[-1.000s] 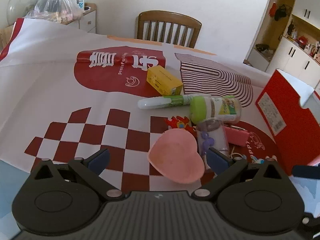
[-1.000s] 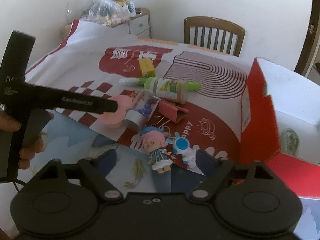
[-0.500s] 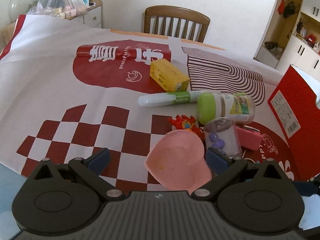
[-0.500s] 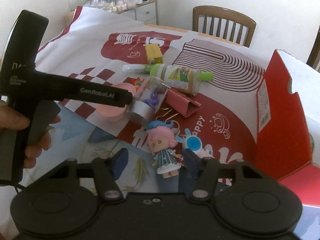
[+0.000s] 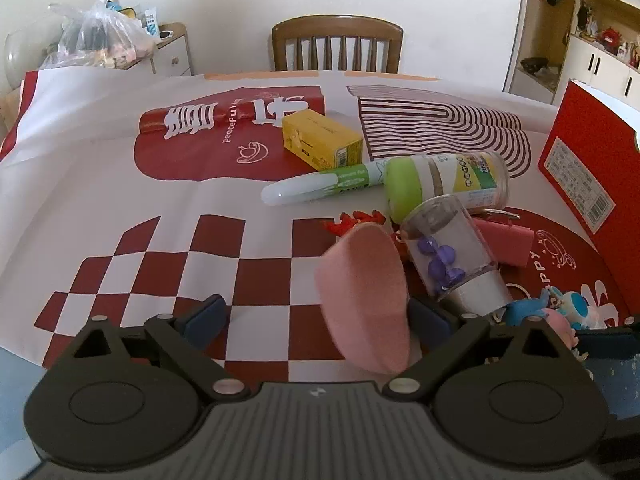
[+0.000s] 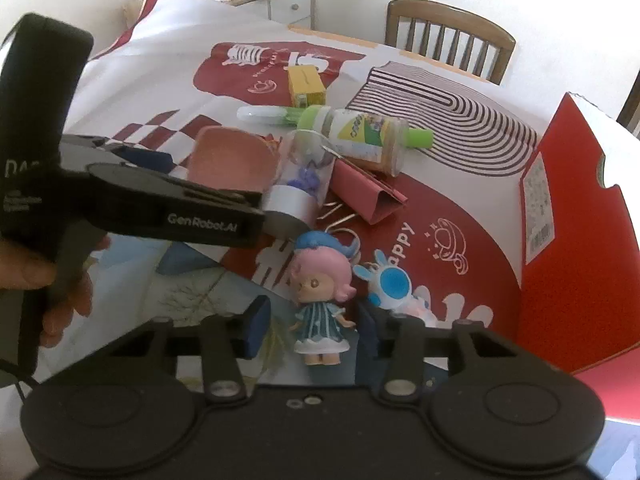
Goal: Organize rigid objects
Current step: 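Grasp the pink heart dish with the left tool while the right tool grasps the pink-haired doll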
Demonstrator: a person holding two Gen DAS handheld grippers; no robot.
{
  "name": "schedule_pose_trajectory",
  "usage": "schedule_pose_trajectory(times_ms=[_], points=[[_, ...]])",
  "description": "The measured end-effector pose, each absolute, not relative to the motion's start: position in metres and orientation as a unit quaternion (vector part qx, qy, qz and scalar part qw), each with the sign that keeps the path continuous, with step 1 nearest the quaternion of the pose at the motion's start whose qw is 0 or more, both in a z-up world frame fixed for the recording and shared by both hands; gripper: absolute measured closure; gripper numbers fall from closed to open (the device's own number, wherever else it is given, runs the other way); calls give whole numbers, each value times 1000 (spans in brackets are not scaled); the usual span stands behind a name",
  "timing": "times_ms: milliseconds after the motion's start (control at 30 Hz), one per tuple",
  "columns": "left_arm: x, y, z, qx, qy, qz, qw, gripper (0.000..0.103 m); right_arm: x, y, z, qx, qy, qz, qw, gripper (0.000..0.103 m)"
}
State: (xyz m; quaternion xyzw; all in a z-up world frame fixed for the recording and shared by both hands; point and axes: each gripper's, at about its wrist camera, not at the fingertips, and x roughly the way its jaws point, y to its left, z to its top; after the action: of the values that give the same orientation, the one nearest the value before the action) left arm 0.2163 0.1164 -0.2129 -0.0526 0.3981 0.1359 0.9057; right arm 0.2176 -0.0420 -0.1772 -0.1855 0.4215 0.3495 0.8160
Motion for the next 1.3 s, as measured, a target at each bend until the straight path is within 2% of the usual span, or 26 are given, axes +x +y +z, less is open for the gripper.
schedule_pose_trajectory(times_ms=[167, 233, 833, 1300], points=[[217, 115, -209, -41, 388, 122, 913, 35, 216, -41, -178, -196, 417, 340, 820, 67], [218, 114, -209, -34, 388, 117, 914, 34, 216, -41, -178, -196, 417, 336, 821, 69], [196, 119, -194, -83, 402, 107, 906, 35, 201, -58, -160, -157, 425, 332, 828, 70], [155, 115, -143, -121, 379, 113, 911, 35, 181, -108, -106, -93, 391, 318, 859, 70]])
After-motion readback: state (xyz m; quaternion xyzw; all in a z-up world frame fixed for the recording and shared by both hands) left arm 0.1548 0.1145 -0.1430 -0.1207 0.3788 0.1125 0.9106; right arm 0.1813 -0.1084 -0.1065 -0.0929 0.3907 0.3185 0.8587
